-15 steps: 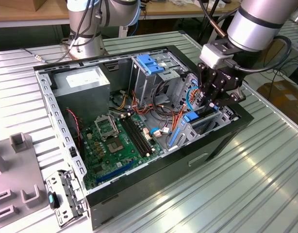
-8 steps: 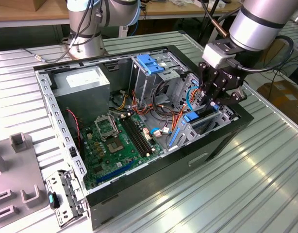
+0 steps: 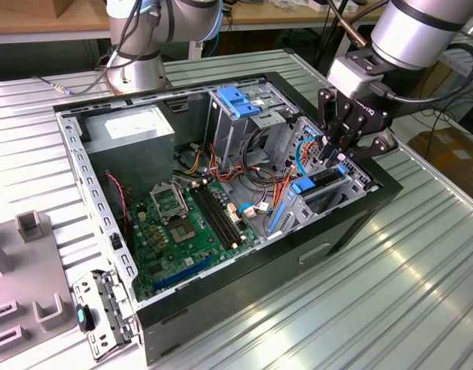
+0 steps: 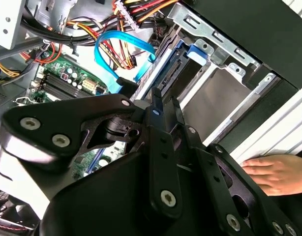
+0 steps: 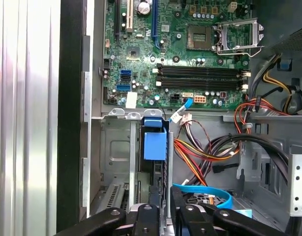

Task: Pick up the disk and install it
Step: 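Insert the first disk wire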

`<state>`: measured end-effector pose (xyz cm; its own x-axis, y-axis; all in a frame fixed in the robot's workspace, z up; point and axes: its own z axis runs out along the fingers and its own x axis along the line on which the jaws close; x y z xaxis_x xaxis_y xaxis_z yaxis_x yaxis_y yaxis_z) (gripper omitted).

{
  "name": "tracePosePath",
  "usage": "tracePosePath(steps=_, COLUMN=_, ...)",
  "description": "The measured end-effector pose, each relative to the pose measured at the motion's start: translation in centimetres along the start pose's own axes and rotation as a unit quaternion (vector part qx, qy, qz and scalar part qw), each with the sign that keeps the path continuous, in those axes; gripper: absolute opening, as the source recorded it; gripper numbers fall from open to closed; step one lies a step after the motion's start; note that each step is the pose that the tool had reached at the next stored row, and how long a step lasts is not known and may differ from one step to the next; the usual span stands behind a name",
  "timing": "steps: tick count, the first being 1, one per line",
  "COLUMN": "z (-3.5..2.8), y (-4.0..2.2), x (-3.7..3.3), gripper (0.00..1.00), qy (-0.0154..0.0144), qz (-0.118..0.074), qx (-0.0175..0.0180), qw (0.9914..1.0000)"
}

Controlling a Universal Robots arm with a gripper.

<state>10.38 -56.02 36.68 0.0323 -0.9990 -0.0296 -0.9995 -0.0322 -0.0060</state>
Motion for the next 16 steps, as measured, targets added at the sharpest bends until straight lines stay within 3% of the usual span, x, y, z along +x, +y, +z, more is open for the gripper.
tracePosePath(steps=16, z=0.02, y=-0.99, x=-0.24, gripper=0.24, qy=-0.0005, qz=-0.023, qx=-0.0007, qw=0.99973)
